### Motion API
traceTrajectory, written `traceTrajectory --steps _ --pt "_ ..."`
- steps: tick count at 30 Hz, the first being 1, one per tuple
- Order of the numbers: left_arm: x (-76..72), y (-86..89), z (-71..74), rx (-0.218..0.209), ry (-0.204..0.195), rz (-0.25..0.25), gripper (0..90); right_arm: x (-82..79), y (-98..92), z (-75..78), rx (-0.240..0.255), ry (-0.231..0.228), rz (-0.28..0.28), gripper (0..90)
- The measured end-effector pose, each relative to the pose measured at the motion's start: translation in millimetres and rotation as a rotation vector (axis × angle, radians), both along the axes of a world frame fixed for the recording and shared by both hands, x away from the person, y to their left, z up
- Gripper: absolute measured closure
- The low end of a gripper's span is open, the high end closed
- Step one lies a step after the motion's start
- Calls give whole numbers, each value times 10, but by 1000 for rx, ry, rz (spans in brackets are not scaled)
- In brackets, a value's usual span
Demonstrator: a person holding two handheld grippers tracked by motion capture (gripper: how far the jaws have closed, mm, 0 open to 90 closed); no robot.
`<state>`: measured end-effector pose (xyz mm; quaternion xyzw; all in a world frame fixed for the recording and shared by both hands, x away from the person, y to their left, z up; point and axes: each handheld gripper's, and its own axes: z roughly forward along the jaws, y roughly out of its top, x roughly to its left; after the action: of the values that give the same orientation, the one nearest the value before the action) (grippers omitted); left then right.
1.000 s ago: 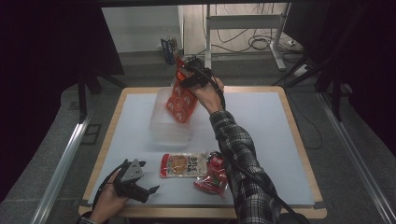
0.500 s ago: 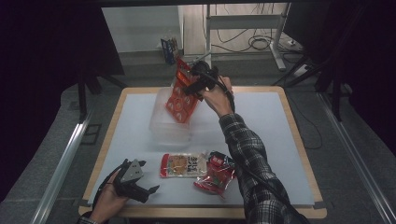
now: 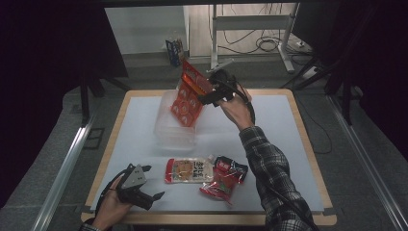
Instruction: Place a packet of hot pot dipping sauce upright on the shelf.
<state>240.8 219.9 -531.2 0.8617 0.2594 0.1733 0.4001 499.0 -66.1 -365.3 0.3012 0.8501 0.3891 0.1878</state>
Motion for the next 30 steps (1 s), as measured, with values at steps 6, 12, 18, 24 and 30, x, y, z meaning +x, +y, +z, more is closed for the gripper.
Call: traceTrajectory --steps 6,12,18,24,30 --pt "2 0 0 1 -2 0 4 -122 -60 -72 -1 9 21 0" --pt "2 15 19 -25 -10 -3 0 -275 -107 -164 9 8 39 0" --pt "4 23 27 -40 -11 2 0 -445 -149 -277 11 9 79 0" --pt "1 16 44 -30 -1 33 0 -617 -197 -361 12 -15 111 0" --pt "-4 -1 52 -29 15 56 0 -739 -282 -455 22 -11 120 0"
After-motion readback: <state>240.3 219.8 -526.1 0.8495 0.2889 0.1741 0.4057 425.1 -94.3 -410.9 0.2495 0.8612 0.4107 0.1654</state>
